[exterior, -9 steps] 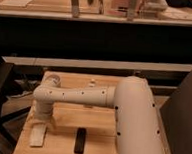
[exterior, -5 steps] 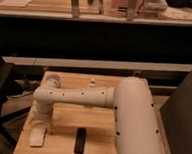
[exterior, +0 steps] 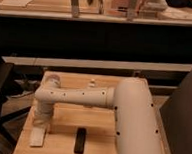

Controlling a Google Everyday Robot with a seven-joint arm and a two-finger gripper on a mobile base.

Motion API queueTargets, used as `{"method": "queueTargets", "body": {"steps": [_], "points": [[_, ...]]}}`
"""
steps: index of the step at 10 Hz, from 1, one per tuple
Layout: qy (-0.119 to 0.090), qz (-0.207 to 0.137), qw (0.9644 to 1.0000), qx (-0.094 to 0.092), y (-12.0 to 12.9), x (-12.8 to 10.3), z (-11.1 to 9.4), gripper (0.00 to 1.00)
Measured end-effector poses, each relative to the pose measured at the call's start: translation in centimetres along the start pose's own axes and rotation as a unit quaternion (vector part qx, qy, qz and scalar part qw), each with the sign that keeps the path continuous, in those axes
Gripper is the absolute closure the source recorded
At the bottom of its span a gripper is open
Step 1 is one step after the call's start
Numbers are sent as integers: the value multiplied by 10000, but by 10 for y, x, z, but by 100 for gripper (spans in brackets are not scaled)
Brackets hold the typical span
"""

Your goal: Place the white sponge in the ceramic bowl

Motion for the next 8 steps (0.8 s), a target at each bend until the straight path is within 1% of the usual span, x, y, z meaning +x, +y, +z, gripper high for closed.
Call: {"method": "queueTargets", "body": {"steps": [3, 4, 7, 8], "points": [[-2, 24, 10000, 15, 1, 2, 0, 91], [16, 46, 10000, 36, 1, 3, -1, 97], [59, 176, 9998, 89, 14, 13, -28, 99], [69, 192, 9997, 105, 14, 16, -32, 99]]}}
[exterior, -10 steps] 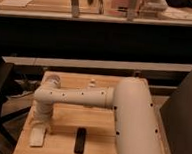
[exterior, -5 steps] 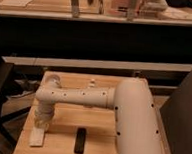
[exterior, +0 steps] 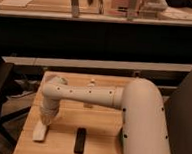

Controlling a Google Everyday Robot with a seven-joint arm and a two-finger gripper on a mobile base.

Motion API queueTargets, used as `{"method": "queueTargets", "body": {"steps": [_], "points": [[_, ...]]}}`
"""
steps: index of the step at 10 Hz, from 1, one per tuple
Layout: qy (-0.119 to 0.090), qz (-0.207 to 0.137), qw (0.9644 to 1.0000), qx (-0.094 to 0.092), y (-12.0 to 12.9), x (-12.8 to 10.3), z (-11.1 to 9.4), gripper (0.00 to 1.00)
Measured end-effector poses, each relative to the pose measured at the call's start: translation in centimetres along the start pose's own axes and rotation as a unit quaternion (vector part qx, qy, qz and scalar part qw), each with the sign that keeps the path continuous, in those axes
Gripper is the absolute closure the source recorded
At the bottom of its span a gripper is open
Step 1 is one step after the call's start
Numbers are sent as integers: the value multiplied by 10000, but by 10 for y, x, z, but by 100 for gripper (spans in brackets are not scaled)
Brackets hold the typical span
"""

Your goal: Place the white sponge in the ceramic bowl

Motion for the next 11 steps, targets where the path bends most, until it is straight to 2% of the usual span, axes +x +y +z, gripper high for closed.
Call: {"method": "queueTargets", "body": {"steps": [3, 5, 8, 11], "points": [[-1, 41, 10000, -7, -1, 6, -13, 99], [28, 131, 9999, -1, 12, 20, -31, 99], [86, 204, 9997, 103, 10, 31, -53, 99], [124, 258, 9993, 231, 18, 49, -76, 99]]}}
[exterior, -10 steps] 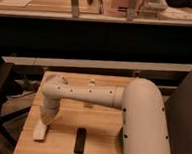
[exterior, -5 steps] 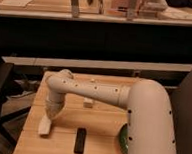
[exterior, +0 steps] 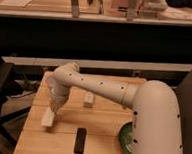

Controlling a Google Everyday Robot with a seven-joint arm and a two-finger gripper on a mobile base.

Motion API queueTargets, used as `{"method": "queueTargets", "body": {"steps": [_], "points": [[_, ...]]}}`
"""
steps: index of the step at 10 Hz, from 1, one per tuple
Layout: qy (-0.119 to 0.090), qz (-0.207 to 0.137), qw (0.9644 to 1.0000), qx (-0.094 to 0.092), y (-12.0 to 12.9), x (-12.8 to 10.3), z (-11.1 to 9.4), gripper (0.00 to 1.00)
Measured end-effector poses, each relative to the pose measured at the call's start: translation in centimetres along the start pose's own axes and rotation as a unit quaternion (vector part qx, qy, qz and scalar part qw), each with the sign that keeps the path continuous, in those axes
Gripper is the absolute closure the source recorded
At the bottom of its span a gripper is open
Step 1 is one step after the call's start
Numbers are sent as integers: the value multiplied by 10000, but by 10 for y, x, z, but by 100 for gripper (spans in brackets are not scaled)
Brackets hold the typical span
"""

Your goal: Place the white sponge in the ceramic bowl

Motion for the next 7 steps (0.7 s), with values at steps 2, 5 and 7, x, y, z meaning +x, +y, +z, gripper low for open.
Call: {"method": "queueTargets", "body": {"steps": [2, 5, 7], "points": [[21, 84, 9999, 94, 10, 15, -16, 99], [64, 157, 9997, 172, 14, 28, -33, 99], [105, 252, 9994, 221, 29, 40, -46, 99]]}}
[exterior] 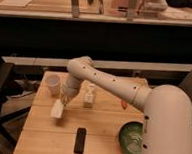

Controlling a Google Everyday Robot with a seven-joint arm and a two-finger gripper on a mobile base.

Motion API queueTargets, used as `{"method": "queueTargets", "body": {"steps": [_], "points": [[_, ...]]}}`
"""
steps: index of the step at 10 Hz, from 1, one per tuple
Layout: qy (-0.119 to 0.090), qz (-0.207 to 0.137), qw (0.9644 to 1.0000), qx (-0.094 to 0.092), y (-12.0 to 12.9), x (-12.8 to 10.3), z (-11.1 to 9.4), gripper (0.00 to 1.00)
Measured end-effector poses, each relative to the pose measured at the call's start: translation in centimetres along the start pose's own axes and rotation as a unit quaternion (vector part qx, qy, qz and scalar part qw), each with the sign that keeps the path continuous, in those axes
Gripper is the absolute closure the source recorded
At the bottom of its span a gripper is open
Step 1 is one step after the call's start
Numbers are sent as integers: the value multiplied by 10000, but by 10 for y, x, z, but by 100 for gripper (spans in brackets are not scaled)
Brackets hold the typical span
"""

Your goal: Place the white sponge in the ceramic bowl

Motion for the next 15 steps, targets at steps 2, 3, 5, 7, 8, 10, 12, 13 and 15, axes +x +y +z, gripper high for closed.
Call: {"method": "queueTargets", "body": {"steps": [2, 3, 5, 7, 8, 10, 12, 13, 15], "points": [[17, 71, 10000, 33, 1, 5, -7, 99], [30, 97, 9999, 36, 3, 8, -11, 99], [61, 179, 9998, 54, 14, 16, -21, 99], [98, 293, 9995, 77, 31, 28, -32, 99], [105, 343, 9993, 102, 34, 31, -35, 99], [92, 452, 9989, 126, 42, 37, -40, 99], [106, 610, 9980, 141, 61, 48, -50, 99], [103, 661, 9976, 155, 65, 52, -53, 99], [117, 773, 9968, 169, 75, 59, -59, 99]]}}
